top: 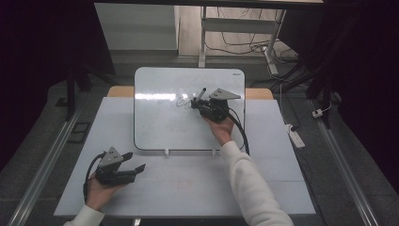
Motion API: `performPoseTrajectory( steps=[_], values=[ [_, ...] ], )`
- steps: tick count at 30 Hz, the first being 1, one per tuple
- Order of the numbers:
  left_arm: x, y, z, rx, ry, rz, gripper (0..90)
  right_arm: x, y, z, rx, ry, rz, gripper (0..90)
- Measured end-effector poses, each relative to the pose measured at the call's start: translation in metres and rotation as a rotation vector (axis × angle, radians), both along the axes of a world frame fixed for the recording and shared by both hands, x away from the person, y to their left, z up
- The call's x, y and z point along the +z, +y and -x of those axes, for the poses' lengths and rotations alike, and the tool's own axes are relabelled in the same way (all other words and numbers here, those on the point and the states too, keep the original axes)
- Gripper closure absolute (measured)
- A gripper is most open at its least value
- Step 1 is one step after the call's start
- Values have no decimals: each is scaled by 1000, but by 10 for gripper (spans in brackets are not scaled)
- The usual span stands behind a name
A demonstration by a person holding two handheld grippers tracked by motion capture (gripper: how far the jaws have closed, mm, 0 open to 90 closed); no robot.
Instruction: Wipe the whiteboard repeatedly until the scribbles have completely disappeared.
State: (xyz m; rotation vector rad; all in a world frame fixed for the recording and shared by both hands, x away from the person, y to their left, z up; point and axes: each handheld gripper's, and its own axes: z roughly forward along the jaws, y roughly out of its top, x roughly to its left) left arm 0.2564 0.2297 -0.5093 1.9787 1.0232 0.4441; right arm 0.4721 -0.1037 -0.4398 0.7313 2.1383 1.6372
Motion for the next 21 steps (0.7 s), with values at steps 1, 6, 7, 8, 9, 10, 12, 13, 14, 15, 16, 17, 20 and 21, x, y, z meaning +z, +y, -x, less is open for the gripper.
performPoseTrajectory(
  steps=[1,6,7,8,9,10,12,13,14,15,16,17,20,21],
  values=[
    [0,-1,1,-3,-2,-2,310,2,-4,-3,-16,-3,-17,789],
    [1,0,1,1,-5,3,311,6,-17,-6,-86,14,-71,789],
    [0,1,1,3,-2,3,310,3,-13,-2,-58,18,-45,790],
    [0,1,0,4,0,2,311,-2,-8,3,-24,23,-18,789],
    [0,0,0,3,1,1,310,-6,-5,7,0,12,12,789],
    [0,0,0,1,1,-1,311,-7,-5,10,2,2,28,789],
    [0,-1,1,-1,-3,-4,311,-4,-13,7,-29,7,-3,789],
    [1,-1,2,-1,-4,-3,310,-2,-19,5,-66,9,-26,789],
    [1,-1,2,-1,-6,-1,311,0,-24,2,-91,14,-46,789],
    [1,-1,2,0,-6,0,310,0,-26,2,-92,24,-62,790],
    [1,-1,1,0,-4,0,310,-1,-25,4,-89,29,-65,789],
    [0,-1,1,1,-2,-2,311,-4,-21,7,-65,33,-45,790],
    [0,-2,0,-1,2,-7,310,-11,-7,16,-1,6,36,789],
    [0,-2,0,-2,0,-8,311,-9,-8,15,2,9,34,789]
  ],
)
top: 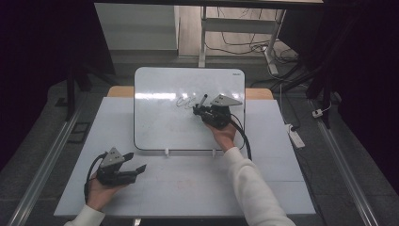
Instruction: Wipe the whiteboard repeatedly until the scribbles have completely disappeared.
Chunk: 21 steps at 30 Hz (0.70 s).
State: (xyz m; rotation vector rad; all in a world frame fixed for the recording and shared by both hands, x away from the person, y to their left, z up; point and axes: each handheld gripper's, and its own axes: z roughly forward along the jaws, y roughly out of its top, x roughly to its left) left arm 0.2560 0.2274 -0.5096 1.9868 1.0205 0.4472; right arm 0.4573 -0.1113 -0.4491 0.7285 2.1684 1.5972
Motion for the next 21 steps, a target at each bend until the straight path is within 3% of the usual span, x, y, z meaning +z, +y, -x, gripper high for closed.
performPoseTrajectory(
  steps=[3,5,10,12,15,17,19,21],
  values=[
    [1,0,1,0,-2,2,310,7,-11,-10,-81,10,-85,789],
    [0,1,0,2,-2,4,311,9,-10,-13,-93,18,-106,790],
    [0,1,-1,1,1,1,310,-2,19,0,33,8,6,790],
    [0,1,0,0,-3,2,310,1,18,-4,18,4,-12,790],
    [1,1,1,2,-5,7,310,11,6,-15,-68,-1,-78,790],
    [0,2,0,3,-2,7,311,16,2,-20,-93,6,-109,789],
    [0,2,0,2,0,9,311,13,9,-17,-65,14,-90,790],
    [0,2,0,1,-1,9,310,6,22,-9,0,17,-36,789]
  ],
)
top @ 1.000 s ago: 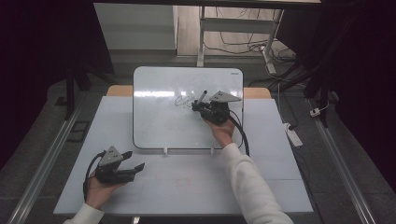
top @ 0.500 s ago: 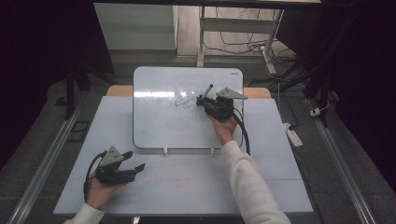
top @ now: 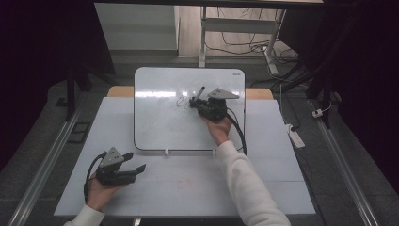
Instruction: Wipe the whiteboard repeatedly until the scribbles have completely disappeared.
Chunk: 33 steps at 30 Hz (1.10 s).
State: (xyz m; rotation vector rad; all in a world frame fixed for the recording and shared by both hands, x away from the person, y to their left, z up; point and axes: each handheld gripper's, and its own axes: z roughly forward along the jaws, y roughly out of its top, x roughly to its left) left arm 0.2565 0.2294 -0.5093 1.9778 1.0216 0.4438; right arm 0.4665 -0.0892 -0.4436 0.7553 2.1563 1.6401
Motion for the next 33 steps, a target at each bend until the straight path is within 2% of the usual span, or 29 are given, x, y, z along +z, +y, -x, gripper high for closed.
performPoseTrajectory(
  steps=[2,3,7,8,10,13,15,16,19,20,21,23,25,26,28,30,31,33],
  values=[
    [0,0,1,-1,-2,-2,310,-1,7,3,23,-22,37,789],
    [0,-1,1,-2,-3,-3,310,1,7,0,13,-24,26,790],
    [1,0,2,-1,-6,1,311,13,-11,-17,-89,-18,-66,790],
    [1,1,1,0,-6,1,310,15,-13,-18,-97,-13,-76,790],
    [0,1,1,2,-3,3,311,14,-8,-14,-80,-23,-48,789],
    [0,1,0,0,-2,1,311,3,6,-2,13,-6,20,790],
    [0,0,1,-3,-3,-1,311,1,8,2,23,-29,50,790],
    [1,0,1,-2,-4,0,311,2,5,0,12,-25,37,790],
    [1,0,2,-2,-9,1,311,8,-13,-7,-76,-21,-23,790],
    [1,1,2,-2,-9,2,311,8,-16,-7,-81,-7,-44,790],
    [1,1,1,-2,-6,2,311,6,-16,-5,-80,-6,-48,790],
    [0,0,0,-2,-2,1,311,-1,-8,2,-33,-6,-12,790],
    [0,0,0,-4,-3,-2,311,-5,-5,7,-16,-20,8,789],
    [1,-1,1,-5,-5,-2,311,-4,-7,5,-12,-17,0,790],
    [1,-1,2,-5,-8,-2,311,-2,-15,1,-57,-16,-32,790],
    [1,0,1,-3,-7,2,311,-2,-16,1,-70,-16,-48,790],
    [1,0,1,-2,-5,1,311,-2,-13,2,-71,-17,-48,790],
    [0,0,0,-3,-3,-2,311,-7,-3,7,-21,-7,-24,790]
  ],
)
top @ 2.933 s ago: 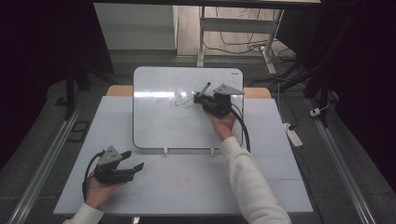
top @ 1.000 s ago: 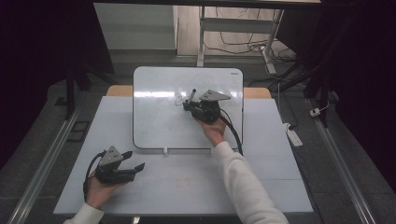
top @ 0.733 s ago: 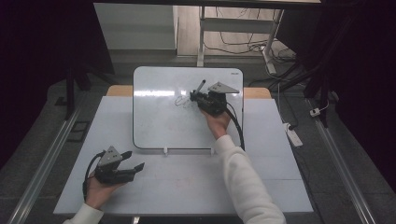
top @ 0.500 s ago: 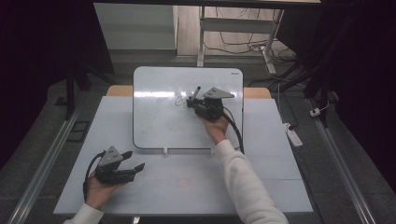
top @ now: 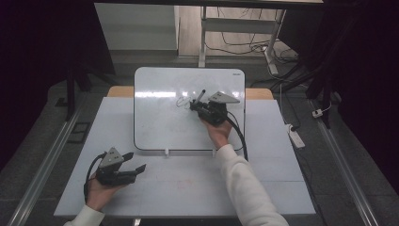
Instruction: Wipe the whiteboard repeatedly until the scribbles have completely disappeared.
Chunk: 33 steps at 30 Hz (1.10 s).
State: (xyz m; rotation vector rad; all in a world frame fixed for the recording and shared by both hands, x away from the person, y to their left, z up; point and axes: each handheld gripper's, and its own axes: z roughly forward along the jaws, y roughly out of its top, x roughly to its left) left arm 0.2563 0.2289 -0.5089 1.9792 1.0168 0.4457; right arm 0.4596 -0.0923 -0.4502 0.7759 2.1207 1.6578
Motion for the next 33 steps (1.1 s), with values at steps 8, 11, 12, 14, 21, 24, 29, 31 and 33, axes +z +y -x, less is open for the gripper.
performPoseTrajectory(
  steps=[8,11,12,14,21,24,29,31,33],
  values=[
    [0,1,1,2,-4,3,311,5,0,-8,-29,-12,-35,790],
    [0,1,0,0,-1,1,311,0,9,-1,19,-15,11,790],
    [0,0,0,-1,-1,0,311,-2,13,1,35,-17,22,790],
    [0,0,1,-2,-3,0,311,0,13,-2,35,-22,25,790],
    [0,2,0,3,-3,5,311,7,5,-11,-9,-21,-34,790],
    [0,1,0,0,0,1,311,-2,19,-2,64,-25,27,790],
    [1,1,1,1,-7,3,311,10,9,-15,-8,-48,-20,790],
    [1,2,1,3,-6,5,312,15,2,-23,-33,-42,-55,790],
    [0,2,0,2,-4,4,312,15,1,-23,-30,-45,-63,790]
  ],
)
